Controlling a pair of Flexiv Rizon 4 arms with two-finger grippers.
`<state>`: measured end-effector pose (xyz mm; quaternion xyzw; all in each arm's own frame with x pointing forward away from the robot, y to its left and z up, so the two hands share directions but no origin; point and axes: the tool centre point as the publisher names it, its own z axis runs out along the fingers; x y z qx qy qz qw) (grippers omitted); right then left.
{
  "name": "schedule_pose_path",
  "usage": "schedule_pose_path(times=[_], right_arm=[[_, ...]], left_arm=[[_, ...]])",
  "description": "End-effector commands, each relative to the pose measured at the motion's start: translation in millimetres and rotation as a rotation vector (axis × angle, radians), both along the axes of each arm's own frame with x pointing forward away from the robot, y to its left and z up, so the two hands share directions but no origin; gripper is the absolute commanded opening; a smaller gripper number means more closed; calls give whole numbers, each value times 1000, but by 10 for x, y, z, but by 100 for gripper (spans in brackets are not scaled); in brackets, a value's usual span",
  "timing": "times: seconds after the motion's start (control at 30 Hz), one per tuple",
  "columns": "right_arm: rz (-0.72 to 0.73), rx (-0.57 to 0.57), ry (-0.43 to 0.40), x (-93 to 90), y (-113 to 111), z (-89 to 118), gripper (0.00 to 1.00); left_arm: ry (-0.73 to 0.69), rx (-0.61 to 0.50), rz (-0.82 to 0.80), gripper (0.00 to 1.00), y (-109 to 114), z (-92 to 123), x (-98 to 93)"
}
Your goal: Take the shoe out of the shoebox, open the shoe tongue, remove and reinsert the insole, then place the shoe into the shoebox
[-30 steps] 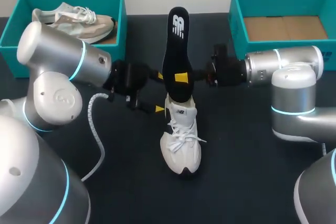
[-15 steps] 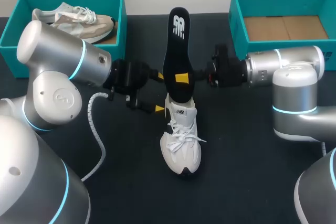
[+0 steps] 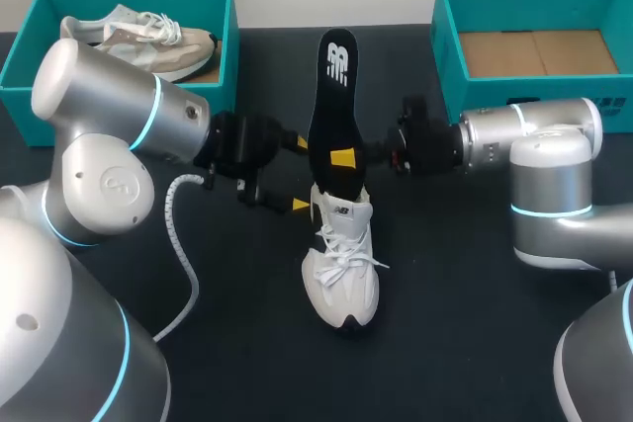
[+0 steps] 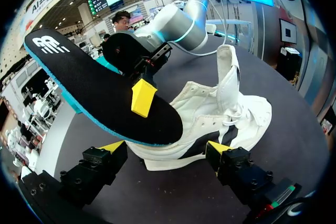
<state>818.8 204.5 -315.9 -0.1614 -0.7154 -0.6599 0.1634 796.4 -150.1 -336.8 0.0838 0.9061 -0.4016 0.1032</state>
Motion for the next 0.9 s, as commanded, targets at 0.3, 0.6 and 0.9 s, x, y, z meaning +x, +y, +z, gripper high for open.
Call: schedule_pose_path(times=[0.3, 0.6, 0.9], right_arm=[[10, -3, 80, -259, 23, -242, 0], [37, -45, 174, -477, 31, -390, 0], [-4, -49, 169, -475, -5, -355, 0]], left_arm=[[-1, 3, 1, 100, -4, 0, -7], [-1, 3, 1, 100, -4, 0, -7], [-1, 3, 1, 100, -4, 0, -7]])
